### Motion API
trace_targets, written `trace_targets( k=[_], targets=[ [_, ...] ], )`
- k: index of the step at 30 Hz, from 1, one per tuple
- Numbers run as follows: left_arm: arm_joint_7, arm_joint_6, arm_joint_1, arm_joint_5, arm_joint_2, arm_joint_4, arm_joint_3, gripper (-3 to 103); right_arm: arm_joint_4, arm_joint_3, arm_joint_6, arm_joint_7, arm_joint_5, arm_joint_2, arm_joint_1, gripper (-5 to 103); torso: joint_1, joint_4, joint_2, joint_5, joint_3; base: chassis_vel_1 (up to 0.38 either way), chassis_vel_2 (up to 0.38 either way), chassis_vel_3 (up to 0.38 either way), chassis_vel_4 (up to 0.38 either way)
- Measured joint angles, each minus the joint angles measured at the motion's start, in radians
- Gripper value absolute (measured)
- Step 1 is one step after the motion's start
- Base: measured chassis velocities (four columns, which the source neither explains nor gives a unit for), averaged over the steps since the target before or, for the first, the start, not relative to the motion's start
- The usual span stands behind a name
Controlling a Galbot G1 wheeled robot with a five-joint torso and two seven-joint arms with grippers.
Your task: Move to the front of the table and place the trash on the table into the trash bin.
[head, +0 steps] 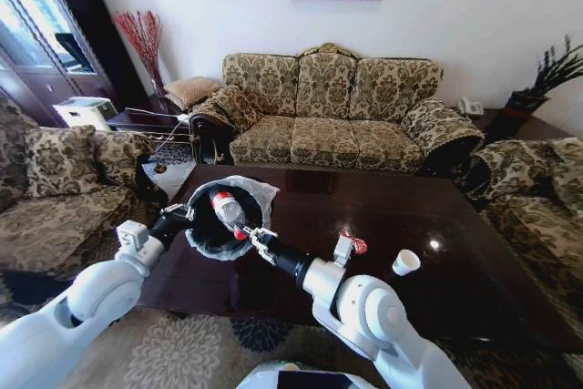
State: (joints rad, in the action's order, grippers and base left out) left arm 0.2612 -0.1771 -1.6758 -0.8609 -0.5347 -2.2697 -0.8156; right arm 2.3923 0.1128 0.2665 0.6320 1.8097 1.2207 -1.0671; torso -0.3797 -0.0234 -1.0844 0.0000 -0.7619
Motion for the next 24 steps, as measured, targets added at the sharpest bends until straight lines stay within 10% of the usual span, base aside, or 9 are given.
trace_targets(
  k=[14, 24],
  targets=[
    [-0.001, 0.004, 0.002, -0.007, 0.004, 0.005, -0.005, 0, -0.008, -0.007, 0.046, -0.15, -0.143, -0.02, -0.022, 94, 0.0, 0.0001, 0.0, 0.0, 0.0, 0.0, 0.0, 0.0, 0.0],
    [0.264, -0.18, 0.058, -0.269, 0.041, 0.061, -0.053, 0, 0.043, -0.06, 0.093, -0.386, -0.314, -0.095, -0.039, 100, 0.0, -0.0003, 0.0, 0.0, 0.0, 0.0, 0.0, 0.0, 0.0]
  ],
)
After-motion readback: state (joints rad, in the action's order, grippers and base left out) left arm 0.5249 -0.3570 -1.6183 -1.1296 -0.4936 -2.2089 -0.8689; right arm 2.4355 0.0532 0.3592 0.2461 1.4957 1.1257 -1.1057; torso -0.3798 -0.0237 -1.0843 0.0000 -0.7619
